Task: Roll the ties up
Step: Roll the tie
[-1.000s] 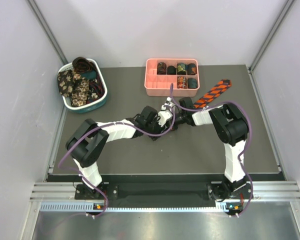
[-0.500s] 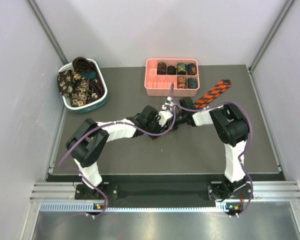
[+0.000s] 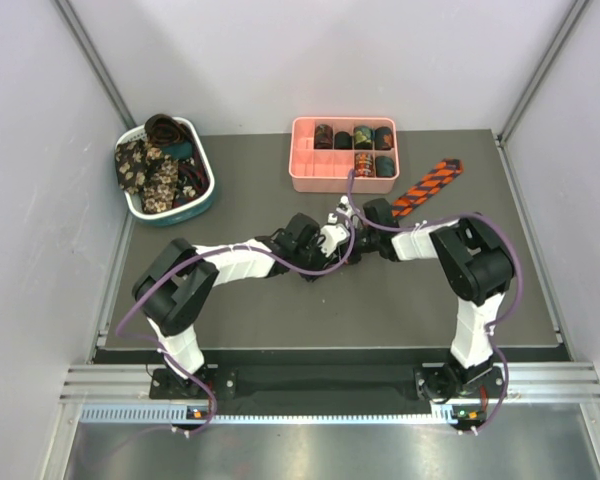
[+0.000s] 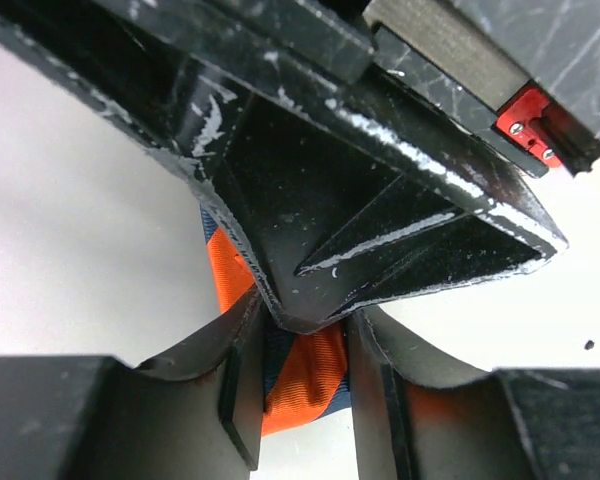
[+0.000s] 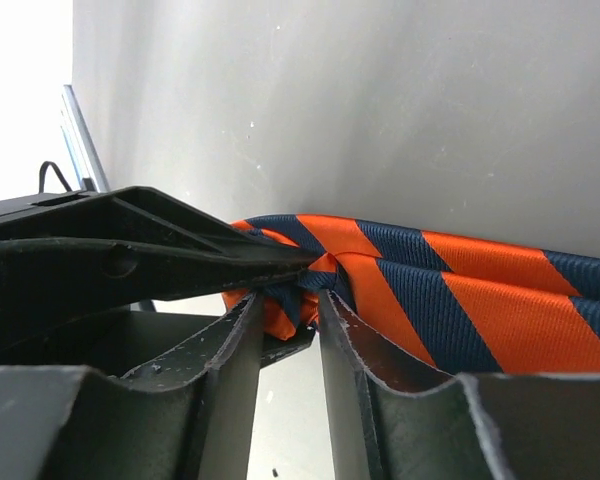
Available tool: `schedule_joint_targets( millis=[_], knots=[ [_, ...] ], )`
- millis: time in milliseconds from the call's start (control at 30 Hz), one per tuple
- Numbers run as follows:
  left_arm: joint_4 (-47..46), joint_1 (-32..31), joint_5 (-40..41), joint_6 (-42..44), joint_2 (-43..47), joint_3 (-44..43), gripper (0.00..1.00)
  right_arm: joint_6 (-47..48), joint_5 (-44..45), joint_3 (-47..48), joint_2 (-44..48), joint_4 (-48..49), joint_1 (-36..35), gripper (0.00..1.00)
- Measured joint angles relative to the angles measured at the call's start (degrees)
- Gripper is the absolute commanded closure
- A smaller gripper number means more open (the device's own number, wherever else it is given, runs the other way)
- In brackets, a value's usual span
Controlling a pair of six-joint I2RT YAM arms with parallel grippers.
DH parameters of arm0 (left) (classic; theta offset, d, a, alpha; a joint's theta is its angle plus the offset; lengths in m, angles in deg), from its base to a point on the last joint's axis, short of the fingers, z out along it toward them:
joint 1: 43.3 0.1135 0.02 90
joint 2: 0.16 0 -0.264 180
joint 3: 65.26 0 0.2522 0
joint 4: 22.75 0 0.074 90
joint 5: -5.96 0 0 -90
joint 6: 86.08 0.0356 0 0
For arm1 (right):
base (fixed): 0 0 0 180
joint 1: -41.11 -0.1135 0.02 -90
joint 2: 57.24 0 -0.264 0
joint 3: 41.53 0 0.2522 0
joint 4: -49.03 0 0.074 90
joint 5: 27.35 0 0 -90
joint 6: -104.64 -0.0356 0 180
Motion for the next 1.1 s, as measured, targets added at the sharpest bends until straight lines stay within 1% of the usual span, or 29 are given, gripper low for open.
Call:
schedule_joint_targets(
  millis=[100,133,167,233,267,300,367,533,633,833,967,1100],
  knots=[
    [0.5,-0.1,0.5,-0.2,0.0,-0.3,0.64,0.1,0.2,0.5,0.0,-0.9,0.0,0.69],
    [0.8,-0.2,0.8,-0.3,0.0,-0.5,0.64,0.2,0.4,0.9,0.0,-1.6,0.0,0.68],
    [1.0,-0.3,1.2,-0.5,-0.1,-0.7,0.64,0.3,0.4,1.2,0.0,-2.3,0.0,0.65],
    [1.7,-0.5,2.1,-0.8,-0.1,-1.1,0.64,0.3,0.6,1.8,0.0,-2.8,0.0,0.55],
    [2.0,-0.5,2.5,-0.9,-0.1,-1.3,0.64,0.3,0.7,2.0,0.0,-3.0,0.0,0.52],
    [2.5,-0.5,2.7,-1.0,-0.1,-1.6,0.64,0.3,0.6,2.2,0.0,-3.1,0.1,0.52],
    [3.3,-0.5,3.3,-1.1,-0.1,-2.2,0.64,0.3,0.7,2.3,0.3,-3.3,0.5,0.45],
    [4.7,-0.7,4.6,-1.3,-0.4,-2.6,0.65,0.4,2.5,0.7,3.8,-3.9,3.1,0.39],
    [5.5,-0.7,4.8,-1.3,-0.5,-3.1,0.66,0.1,4.4,-2.3,8.6,-3.8,5.6,0.38],
    [8.1,-0.7,4.5,-1.3,-1.7,-5.2,0.65,-1.4,9.0,-11.4,17.0,-0.6,9.8,0.38],
    [9.6,-0.7,4.3,-1.3,-2.3,-6.3,0.65,-1.2,13.6,-18.3,22.7,-0.4,10.1,0.39],
    [11.5,-0.7,4.1,-1.4,-3.0,-7.8,0.66,0.7,21.2,-24.2,32.9,-2.7,7.6,0.40]
  ],
)
